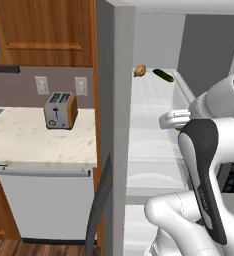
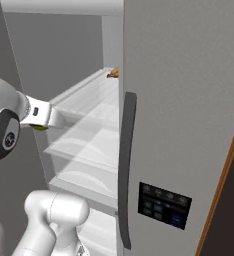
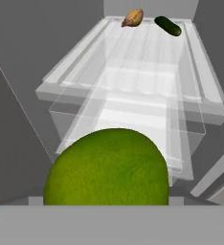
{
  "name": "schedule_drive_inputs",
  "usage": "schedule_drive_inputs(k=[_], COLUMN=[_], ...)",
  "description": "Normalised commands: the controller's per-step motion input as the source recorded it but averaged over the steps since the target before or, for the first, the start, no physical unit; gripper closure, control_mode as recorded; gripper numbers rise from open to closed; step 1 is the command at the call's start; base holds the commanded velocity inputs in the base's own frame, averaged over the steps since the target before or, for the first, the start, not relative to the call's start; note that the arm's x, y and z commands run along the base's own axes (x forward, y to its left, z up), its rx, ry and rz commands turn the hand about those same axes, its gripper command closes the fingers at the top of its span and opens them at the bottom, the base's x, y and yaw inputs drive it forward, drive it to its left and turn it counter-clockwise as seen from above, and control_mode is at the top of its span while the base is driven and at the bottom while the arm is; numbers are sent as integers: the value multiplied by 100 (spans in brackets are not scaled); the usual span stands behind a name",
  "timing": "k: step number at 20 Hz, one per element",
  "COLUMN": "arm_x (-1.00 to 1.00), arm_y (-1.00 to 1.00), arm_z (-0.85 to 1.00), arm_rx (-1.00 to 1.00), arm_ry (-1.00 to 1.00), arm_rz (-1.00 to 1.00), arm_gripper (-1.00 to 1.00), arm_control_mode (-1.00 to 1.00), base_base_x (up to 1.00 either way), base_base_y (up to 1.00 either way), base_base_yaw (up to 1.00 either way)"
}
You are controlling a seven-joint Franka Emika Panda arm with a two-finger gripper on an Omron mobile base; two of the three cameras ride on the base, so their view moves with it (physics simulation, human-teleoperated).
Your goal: Transport the chicken drumstick and lime to the fridge. Place the chicken drumstick on the rack containing meat and place the lime on the rack containing the vegetable, ensuring meats and vegetables are on different racks.
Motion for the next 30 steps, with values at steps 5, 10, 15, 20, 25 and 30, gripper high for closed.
schedule_drive_inputs(k=[5,10,15,20,25,30], arm_x=[0,0,0,0,43,82], arm_y=[0,0,0,0,-2,0], arm_z=[0,0,0,0,0,0], arm_rx=[0,0,0,0,0,-3], arm_ry=[0,0,0,0,-3,0], arm_rz=[0,0,0,0,6,0], arm_gripper=[100,100,100,100,100,100], arm_control_mode=[100,100,100,100,-100,-100], base_base_x=[99,92,42,44,10,0], base_base_y=[0,0,-1,0,0,0], base_base_yaw=[6,10,28,33,4,0])
